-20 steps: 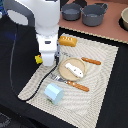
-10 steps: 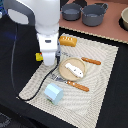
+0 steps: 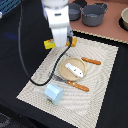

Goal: Interact with the objects in diverse but meaningful ways.

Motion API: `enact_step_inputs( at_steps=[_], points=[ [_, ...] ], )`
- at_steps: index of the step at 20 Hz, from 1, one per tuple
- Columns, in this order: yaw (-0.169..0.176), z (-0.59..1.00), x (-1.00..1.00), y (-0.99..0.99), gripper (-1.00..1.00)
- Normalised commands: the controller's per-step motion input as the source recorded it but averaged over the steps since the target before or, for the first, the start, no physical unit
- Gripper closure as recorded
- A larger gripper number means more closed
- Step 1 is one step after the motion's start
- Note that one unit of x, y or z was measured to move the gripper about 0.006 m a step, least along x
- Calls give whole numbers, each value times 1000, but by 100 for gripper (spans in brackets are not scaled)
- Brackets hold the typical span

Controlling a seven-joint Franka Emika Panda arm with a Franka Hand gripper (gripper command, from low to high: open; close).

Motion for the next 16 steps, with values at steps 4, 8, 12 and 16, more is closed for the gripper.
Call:
enact_step_inputs(
  at_steps=[4,8,12,16],
  points=[
    [-61,337,884,183,100],
    [-54,206,886,181,100],
    [-21,176,942,241,100],
    [-4,140,959,280,100]
  ],
)
